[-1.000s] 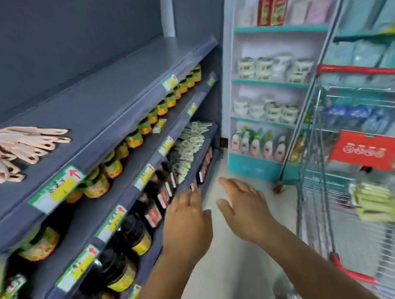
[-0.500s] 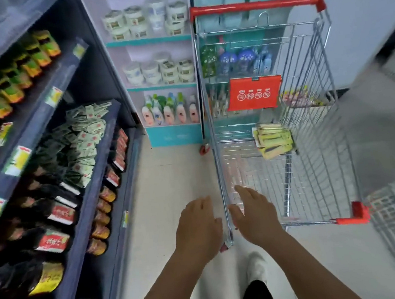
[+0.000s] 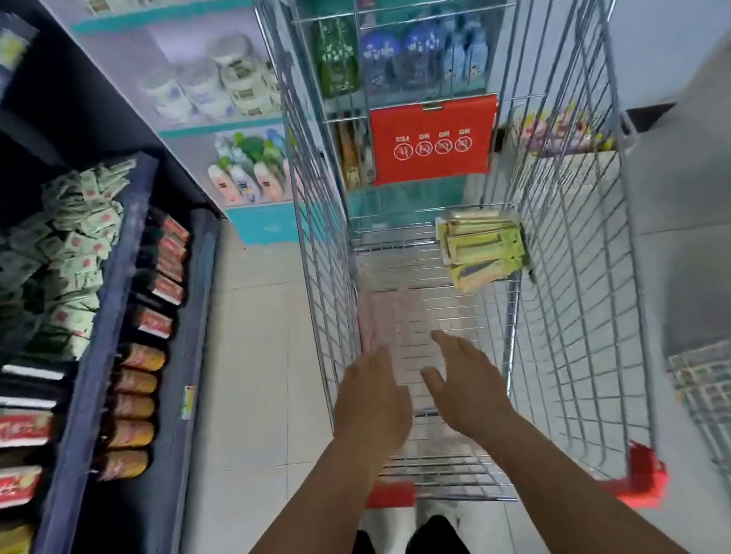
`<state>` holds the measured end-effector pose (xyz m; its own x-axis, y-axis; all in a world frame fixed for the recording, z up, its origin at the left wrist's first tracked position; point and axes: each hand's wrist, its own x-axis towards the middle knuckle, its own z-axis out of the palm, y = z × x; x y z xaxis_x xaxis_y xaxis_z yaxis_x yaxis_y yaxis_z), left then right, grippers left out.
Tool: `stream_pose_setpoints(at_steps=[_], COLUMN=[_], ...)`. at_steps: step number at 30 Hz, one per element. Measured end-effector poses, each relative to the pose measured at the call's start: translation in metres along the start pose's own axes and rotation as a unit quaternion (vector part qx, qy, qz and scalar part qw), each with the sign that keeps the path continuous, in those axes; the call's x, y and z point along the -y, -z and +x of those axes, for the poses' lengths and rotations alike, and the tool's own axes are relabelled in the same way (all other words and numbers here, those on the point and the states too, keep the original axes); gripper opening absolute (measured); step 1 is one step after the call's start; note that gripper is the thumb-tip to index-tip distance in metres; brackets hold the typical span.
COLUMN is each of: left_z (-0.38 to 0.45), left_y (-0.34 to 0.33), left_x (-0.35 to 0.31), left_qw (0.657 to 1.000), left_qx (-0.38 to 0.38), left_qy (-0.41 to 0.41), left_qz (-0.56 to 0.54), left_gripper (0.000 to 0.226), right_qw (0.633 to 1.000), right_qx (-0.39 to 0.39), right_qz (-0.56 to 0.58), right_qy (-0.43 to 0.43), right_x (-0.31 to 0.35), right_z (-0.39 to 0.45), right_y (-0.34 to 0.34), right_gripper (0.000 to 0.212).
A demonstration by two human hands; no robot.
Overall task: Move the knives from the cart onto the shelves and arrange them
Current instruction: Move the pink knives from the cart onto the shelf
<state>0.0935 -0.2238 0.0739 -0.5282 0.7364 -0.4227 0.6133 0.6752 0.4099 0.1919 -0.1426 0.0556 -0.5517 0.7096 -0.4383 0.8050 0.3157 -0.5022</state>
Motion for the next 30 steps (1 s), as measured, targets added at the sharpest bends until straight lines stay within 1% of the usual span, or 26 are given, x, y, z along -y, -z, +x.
stream_pose_setpoints(at_steps=[2,5,10,14,17,20,22,23,24,26,27,28,30], left_z=[0.024,0.058,0.107,0.130,0.146,0.155,0.160,0.163,0.166,0.170,0.171,0.171,0.169], left_y=[-0.013,-0.036,-0.080,-0.115,-0.139,-0.158,-0.171,-0.179,-0.186,-0.201,-0.205,-0.207,-0.207], left_x=[0.001,0.008,0.025,0.040,0.056,0.068,0.074,0.078,0.082,0.091,0.094,0.096,0.089], left_qw=[1.000,0.998,0.994,0.990,0.986,0.984,0.984,0.987,0.990,0.989,0.988,0.987,0.991], left_qx=[0.000,0.007,0.025,0.047,0.058,0.063,0.061,0.038,0.001,-0.060,-0.068,-0.056,-0.019], left_qy=[0.024,0.057,0.102,0.127,0.142,0.134,0.123,0.106,0.091,0.093,0.096,0.095,0.067], left_qz=[-0.006,0.004,0.015,0.040,0.068,0.095,0.112,0.114,0.109,0.097,0.103,0.113,0.115], left_gripper=[0.043,0.053,0.059,0.075,0.093,0.102,0.102,0.098,0.089,0.070,0.067,0.068,0.073], right_qw=[1.000,1.000,0.999,0.996,0.991,0.982,0.973,0.966,0.960,0.956,0.956,0.955,0.956], right_qx=[0.007,0.020,0.041,0.070,0.088,0.102,0.112,0.122,0.135,0.161,0.165,0.166,0.142], right_qz=[0.003,0.012,0.001,-0.043,-0.080,-0.125,-0.161,-0.180,-0.197,-0.201,-0.196,-0.196,-0.205], right_qy=[0.001,0.006,0.022,0.042,0.066,0.099,0.125,0.137,0.146,0.144,0.144,0.148,0.156], right_x=[-0.006,-0.017,-0.040,-0.064,-0.077,-0.088,-0.092,-0.091,-0.090,-0.087,-0.087,-0.086,-0.092], right_z=[0.020,0.049,0.093,0.127,0.148,0.165,0.176,0.182,0.186,0.192,0.193,0.193,0.192], right_y=[-0.005,-0.018,-0.049,-0.082,-0.101,-0.120,-0.135,-0.142,-0.147,-0.153,-0.153,-0.153,-0.153], right_gripper=[0.054,0.055,0.056,0.062,0.062,0.063,0.069,0.073,0.076,0.069,0.064,0.060,0.058])
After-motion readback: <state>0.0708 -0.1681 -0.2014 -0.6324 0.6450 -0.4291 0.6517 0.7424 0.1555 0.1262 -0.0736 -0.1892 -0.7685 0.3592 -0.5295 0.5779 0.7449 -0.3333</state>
